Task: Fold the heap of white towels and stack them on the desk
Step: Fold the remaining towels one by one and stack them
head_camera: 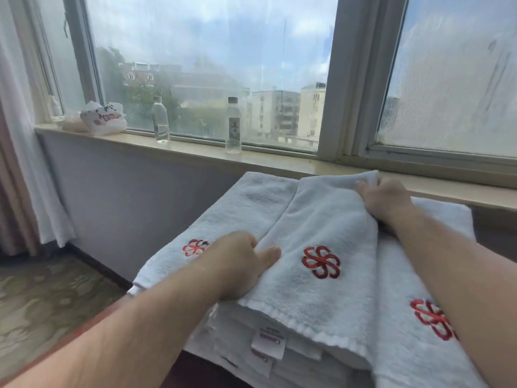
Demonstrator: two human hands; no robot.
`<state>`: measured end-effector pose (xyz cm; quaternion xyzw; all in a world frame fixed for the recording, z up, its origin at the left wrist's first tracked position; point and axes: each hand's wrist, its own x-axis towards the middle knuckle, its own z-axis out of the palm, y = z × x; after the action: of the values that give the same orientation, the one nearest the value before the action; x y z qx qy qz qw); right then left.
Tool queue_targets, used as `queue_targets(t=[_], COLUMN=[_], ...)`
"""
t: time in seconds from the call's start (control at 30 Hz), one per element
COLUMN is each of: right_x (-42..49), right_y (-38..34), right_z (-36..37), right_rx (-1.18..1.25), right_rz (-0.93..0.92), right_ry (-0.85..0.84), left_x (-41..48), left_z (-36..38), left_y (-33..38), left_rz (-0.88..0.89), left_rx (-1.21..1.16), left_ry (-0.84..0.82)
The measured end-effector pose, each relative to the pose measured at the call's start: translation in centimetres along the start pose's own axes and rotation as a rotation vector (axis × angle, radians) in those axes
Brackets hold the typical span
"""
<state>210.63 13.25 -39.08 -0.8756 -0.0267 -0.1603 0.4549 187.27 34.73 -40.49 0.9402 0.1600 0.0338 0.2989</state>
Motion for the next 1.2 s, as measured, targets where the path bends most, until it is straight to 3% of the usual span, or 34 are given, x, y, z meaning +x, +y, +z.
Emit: queue_targets(t=[0.1,0.2,0.27,0.33,0.4,0.47,0.53,1.2], right_x=[-0.9,-1.7,-2.3,-2.8,-2.8,-2.4,-1.9,-2.6], right_y=[-0.4,-0.9,-1.7,-2.8,-3.2,-2.7,-1.8,-1.6], right_z=[-0.1,-0.3,-0.2,0.4,1.2,1.8,2.4,3.4], right_rx=[-0.108,-0.235,-0.326,-0.388,-0.511,-0.624,-0.667,-0.879], right_rz=[-0.141,-0.315,-0.481,-0.550,-0.470,-0.373,-0.319,-0.310], right_ry=[0.078,0.244,0.331,0.239,-0.006,-0.262,-0.393,-0.440], left_x=[-1.1,-2.4,-3.2,-3.5,-3.4,-3.4,-3.3,-2.9], left_z=[0.6,1.8,2.6,3.6,4.6,5.3,5.7,7.1], left_y=[0.3,0.6,1.5,2.2,2.2,1.6,1.2,0.8], left_rz=[0.037,0.257,0.368,0.334,0.250,0.203,0.193,0.187], left_rx=[0.080,0.221,0.139,0.125,0.182,0.205,0.210,0.200], left_ry=[0.174,0.403,0.376,0.233,0.113,0.092,0.123,0.130])
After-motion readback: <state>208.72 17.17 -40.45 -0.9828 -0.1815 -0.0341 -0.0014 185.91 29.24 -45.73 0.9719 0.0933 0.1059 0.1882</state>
